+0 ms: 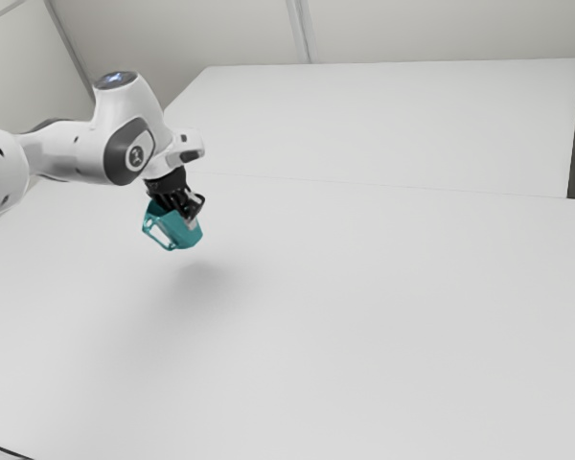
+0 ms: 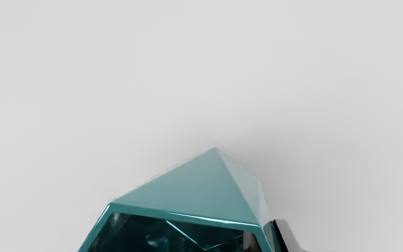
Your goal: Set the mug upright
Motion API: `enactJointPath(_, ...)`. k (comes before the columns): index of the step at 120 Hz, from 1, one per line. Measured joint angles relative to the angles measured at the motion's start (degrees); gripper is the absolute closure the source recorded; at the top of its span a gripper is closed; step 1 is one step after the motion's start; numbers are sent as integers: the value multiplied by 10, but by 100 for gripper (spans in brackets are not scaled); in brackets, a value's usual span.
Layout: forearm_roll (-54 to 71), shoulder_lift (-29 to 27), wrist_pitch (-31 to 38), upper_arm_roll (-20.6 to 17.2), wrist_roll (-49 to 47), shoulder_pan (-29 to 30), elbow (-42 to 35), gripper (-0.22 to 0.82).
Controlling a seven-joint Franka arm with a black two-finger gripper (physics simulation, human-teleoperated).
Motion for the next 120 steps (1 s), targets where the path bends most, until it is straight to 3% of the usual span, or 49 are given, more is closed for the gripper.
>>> enactJointPath(36,20,-51,36,-41,-187,-22,-94,78)
enactJointPath(44,20,-56,38,-35,-223,-41,-108,78)
enactJointPath(76,18,-28,45,-46,-341,-73,-124,78)
enactJointPath(100,16,-3,55,-56,-404,-11,-122,78)
enactJointPath(120,14,8,63,-58,-444,-16,-121,78)
